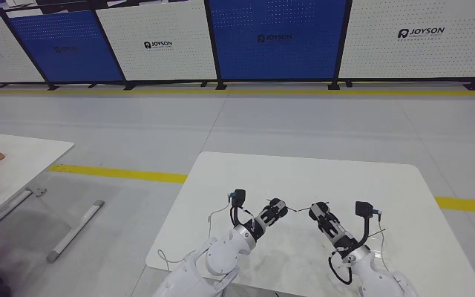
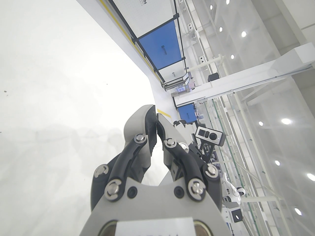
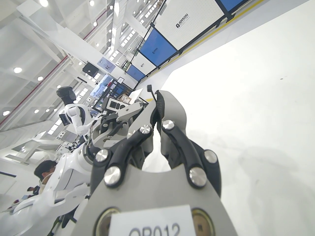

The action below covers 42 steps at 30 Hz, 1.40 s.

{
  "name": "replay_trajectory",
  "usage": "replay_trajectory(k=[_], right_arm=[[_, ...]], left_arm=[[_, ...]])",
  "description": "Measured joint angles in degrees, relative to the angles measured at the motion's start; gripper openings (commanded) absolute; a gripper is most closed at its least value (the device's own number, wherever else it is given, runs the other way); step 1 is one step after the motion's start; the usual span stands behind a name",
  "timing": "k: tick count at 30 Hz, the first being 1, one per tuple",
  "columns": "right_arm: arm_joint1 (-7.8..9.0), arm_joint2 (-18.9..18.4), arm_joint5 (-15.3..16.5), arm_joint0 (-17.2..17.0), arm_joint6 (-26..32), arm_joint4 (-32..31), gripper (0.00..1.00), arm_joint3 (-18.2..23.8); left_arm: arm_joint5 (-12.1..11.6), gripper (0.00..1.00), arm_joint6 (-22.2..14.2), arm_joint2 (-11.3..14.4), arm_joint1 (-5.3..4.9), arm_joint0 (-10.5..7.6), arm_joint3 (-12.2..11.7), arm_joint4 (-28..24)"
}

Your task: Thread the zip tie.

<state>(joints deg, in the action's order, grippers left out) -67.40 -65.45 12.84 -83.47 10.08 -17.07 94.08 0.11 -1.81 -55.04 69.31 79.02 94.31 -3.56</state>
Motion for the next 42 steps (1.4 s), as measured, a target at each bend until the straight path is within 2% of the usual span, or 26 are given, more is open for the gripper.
replay_trajectory(k=[12, 27, 42], right_arm=[[-0.55, 0.73, -0.95, 0.96, 0.59, -0.57, 0.0, -0.89], [-0.7, -0.6, -0.2, -0.41, 0.25, -0.94, 0.0, 0.14], [-1.17, -0.35, -0.6, 0.1, 0.71, -1.35, 0.0, -0.5]], left_arm=[[0.0, 0.0, 0.0, 0.0, 0.0, 0.0, 0.0, 0.0], [0.0, 0.0, 0.0, 0.0, 0.0, 0.0, 0.0, 0.0], [0.0, 0.0, 0.0, 0.0, 0.0, 0.0, 0.0, 0.0]])
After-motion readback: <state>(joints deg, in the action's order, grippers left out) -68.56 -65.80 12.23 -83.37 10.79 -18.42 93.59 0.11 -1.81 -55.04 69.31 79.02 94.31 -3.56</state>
